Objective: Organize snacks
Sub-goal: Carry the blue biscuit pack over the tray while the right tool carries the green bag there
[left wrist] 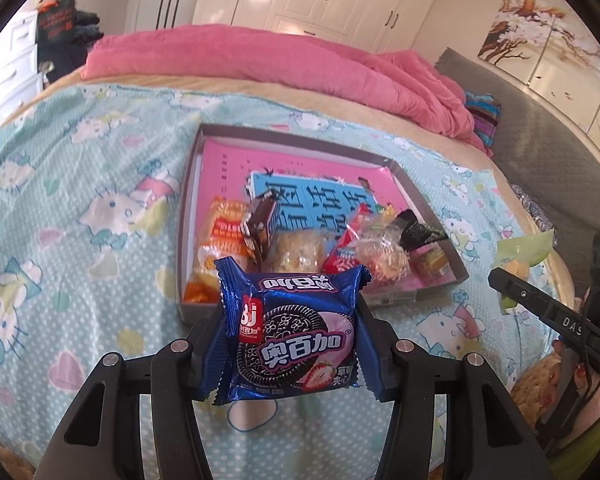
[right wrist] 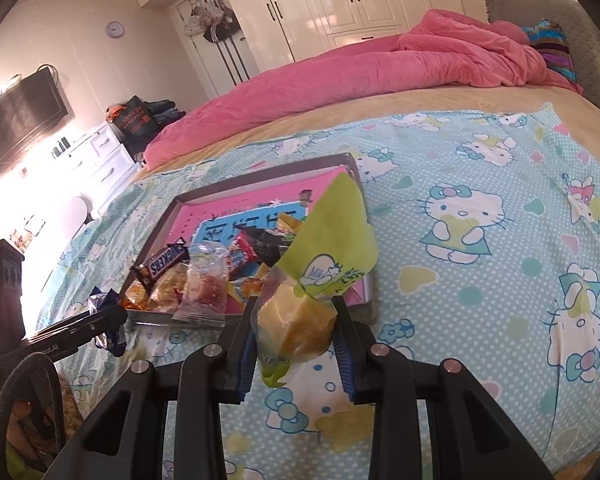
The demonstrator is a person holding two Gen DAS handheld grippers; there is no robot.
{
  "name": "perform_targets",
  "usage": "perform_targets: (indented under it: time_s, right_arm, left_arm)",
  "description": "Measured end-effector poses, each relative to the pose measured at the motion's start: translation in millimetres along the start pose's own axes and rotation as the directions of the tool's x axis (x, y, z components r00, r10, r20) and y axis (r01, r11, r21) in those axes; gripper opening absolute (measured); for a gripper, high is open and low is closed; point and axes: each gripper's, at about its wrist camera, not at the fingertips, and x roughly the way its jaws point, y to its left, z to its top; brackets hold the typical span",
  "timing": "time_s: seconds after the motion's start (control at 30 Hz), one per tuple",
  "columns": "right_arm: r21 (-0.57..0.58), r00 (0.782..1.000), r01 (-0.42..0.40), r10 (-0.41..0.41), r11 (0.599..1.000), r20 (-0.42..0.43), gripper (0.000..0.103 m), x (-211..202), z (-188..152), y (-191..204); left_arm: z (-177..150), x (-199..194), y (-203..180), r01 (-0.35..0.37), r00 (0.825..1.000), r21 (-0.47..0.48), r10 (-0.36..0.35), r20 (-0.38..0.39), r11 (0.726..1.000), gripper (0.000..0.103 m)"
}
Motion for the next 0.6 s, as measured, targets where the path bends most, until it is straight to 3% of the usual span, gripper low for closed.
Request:
perform_targets:
  time_s: [0.6]
  right_arm:
    - [-0.065, 0.999, -0.031, 0.032, 0.997, 0.013, 0.034, 11.4, 16.3, 27.5]
  left_arm:
    - [22.1, -2.1, 10.5, -0.026, 0.997, 0.001, 0.026, 0.067, 1.000, 0.057]
